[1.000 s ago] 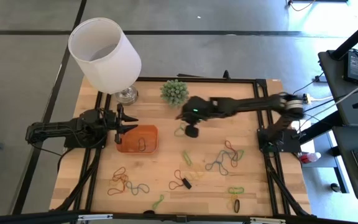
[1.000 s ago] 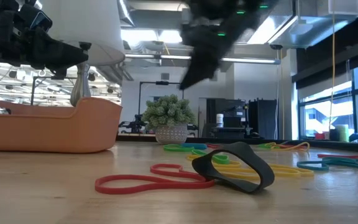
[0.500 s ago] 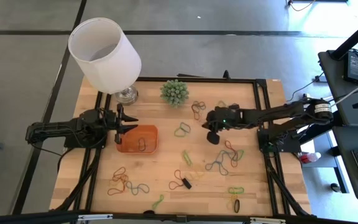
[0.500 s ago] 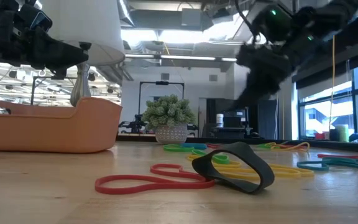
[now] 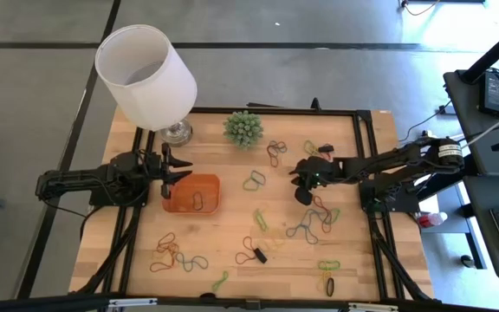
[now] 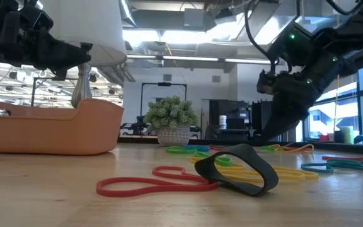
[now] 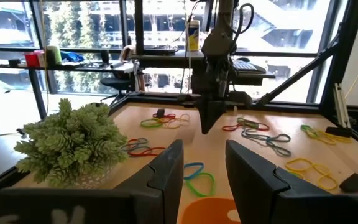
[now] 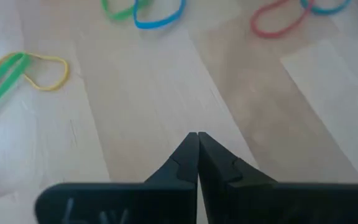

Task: Pick and place rubber bands into bin
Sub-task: Put the red rubber band into the orange bin

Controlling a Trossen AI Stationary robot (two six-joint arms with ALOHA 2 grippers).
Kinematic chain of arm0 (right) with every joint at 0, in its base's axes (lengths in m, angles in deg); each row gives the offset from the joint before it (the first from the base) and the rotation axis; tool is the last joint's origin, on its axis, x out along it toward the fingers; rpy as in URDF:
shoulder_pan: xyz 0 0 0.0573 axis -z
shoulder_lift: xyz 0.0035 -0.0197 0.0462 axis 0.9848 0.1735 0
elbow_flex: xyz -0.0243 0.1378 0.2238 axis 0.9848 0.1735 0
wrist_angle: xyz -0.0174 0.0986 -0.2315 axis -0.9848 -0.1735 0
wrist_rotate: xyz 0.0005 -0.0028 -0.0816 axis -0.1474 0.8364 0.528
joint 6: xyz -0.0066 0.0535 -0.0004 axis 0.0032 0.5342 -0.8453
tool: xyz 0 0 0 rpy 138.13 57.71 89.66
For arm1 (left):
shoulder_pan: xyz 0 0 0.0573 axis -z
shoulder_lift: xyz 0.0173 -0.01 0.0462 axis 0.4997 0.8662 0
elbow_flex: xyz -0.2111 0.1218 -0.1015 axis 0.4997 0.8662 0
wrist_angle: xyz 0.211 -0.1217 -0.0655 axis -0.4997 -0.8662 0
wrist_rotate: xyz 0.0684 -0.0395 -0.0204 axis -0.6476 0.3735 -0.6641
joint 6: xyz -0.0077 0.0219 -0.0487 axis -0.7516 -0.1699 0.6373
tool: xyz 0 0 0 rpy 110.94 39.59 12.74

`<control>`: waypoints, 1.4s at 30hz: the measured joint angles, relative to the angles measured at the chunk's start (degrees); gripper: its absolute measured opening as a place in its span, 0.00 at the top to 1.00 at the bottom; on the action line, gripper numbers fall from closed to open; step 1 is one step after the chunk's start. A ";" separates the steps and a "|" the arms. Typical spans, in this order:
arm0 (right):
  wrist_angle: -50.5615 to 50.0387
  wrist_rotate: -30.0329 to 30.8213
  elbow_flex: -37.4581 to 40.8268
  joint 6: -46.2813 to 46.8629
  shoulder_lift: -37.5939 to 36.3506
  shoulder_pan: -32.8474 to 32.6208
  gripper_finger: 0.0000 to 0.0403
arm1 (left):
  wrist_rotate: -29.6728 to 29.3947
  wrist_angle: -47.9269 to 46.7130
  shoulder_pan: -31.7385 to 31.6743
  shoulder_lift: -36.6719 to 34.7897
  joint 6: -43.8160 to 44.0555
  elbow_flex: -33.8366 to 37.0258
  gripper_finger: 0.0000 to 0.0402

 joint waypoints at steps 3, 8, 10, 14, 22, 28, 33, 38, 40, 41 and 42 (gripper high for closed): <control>1.87 0.02 0.15 -1.71 0.02 0.00 0.98 | -1.22 0.00 0.02 0.00 -0.27 0.00 0.72; 4.22 0.02 0.15 -3.64 0.02 0.00 0.98 | -8.42 -0.74 0.01 0.69 -1.08 -0.43 0.72; 4.43 0.02 0.15 -4.51 0.02 0.00 0.98 | -9.56 -3.28 0.27 2.22 -1.84 -1.54 0.72; 4.41 0.02 0.15 -4.61 0.03 0.00 0.98 | -11.19 -6.11 1.86 8.55 -0.86 -4.46 0.72; 4.40 0.02 0.13 -4.56 0.04 0.00 0.98 | -15.71 -11.09 9.60 31.66 0.02 -17.79 0.78; 4.35 0.00 0.12 -4.67 0.04 0.00 0.98 | -19.23 -25.32 17.04 48.99 5.50 -34.01 0.88; 4.25 -0.02 0.11 -4.62 0.04 0.00 0.98 | -18.99 -37.67 22.91 58.33 20.18 -46.35 0.94; 4.23 -0.04 0.11 -5.96 0.04 -0.01 0.98 | -17.63 -48.47 28.66 63.19 37.53 -53.57 0.97; 4.23 -0.02 0.11 -5.97 0.04 0.00 0.98 | -16.10 -50.75 31.04 64.04 44.82 -54.28 0.98; 4.23 -0.02 0.11 -5.96 0.04 0.00 0.98 | -14.86 -51.57 32.15 64.29 48.27 -54.29 0.98; 4.23 -0.04 0.11 -5.98 0.04 0.00 0.98 | -13.37 -52.71 33.30 64.50 51.61 -54.29 0.98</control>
